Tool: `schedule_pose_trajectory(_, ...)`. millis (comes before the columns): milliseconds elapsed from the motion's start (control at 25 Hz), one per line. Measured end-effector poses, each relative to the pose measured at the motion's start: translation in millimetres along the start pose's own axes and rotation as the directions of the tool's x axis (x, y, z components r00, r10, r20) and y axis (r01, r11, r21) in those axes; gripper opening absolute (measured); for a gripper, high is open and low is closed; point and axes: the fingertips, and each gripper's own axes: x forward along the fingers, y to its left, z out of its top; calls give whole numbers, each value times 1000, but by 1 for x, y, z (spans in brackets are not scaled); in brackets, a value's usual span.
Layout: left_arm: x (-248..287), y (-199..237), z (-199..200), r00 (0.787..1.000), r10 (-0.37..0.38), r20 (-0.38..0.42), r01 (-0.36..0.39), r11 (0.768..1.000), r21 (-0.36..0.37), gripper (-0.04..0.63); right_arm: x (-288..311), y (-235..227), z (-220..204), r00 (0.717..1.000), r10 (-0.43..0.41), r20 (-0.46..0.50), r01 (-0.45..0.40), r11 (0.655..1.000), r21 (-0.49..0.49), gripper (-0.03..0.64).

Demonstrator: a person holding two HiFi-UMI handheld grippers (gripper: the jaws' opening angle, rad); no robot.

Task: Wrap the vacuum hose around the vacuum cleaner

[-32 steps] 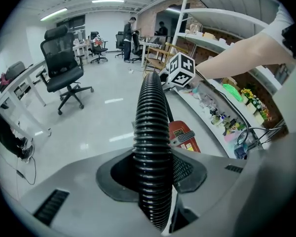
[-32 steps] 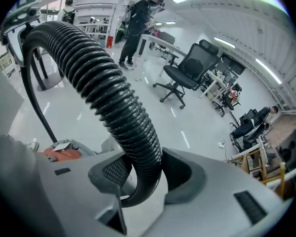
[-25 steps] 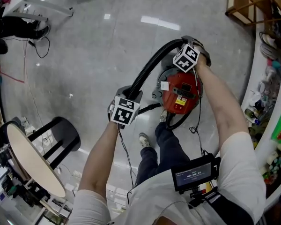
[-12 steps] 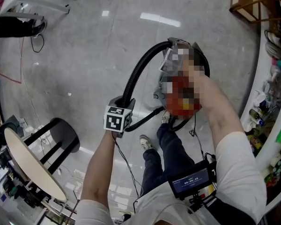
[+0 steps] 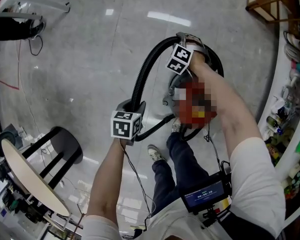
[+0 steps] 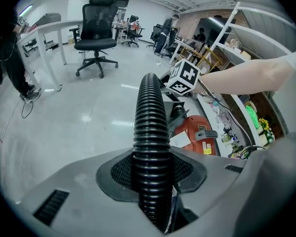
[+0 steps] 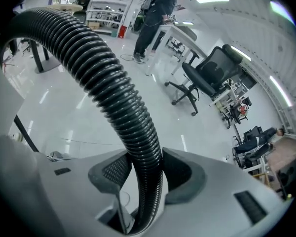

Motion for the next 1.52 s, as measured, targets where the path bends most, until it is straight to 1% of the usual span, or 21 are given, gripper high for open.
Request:
schedule_pose_trajectory(240,11,15,-30,999,9,-50,-13,996,-91,144,22,39,5,996,86,-30,-87,996,-26,192)
schedule_pose_trajectory(360,20,25,-51,996,7,-88,-19,989,-144,143,30,57,7,992,119,-42,-120,993,-17,216)
schedule_pose_trajectory(440,23,27,-65,994,3,-111,-21,987,-161,143,28,66,7,992,121,-35,-121,993,-7,232)
schedule_pose_trajectory(560,26,29,-81,991,-1,-137,-20,988,-153,143,19,70,6,994,105,-14,-105,994,12,256)
schedule_pose_trajectory(640,27,31,-87,989,-5,-149,-16,990,-142,143,14,70,5,996,91,-2,-91,996,16,261)
schedule_pose_trajectory(760,31,33,-90,987,-13,-160,-7,993,-120,143,4,69,-3,997,72,7,-73,997,30,270)
schedule_pose_trajectory(840,32,33,-91,986,-21,-164,4,994,-109,143,-9,67,-9,998,58,22,-59,997,56,272)
schedule_pose_trajectory(920,30,33,-93,985,-29,-170,10,994,-108,143,-33,68,-10,997,46,63,-52,994,98,272)
schedule_pose_trajectory(1000,28,35,-97,984,-30,-177,10,993,-114,143,-60,77,-8,992,48,117,-64,988,138,272)
schedule_pose_trajectory(1080,28,38,-101,982,-28,-187,5,992,-124,143,-89,98,-6,982,74,174,-102,982,159,272)
schedule_pose_trajectory(1160,30,42,-104,981,-25,-194,-3,989,-146,143,-117,129,-3,966,121,227,-159,975,158,270)
schedule_pose_trajectory(1280,35,50,-107,980,-31,-198,-8,981,-192,143,-156,189,1,930,222,294,-275,949,152,270)
schedule_pose_trajectory(1400,39,58,-111,978,-42,-202,-3,975,-220,143,-186,260,-3,882,342,325,-408,899,160,270)
schedule_pose_trajectory(1520,40,65,-117,978,-53,-203,6,975,-223,143,-203,331,-16,842,442,308,-514,831,213,270)
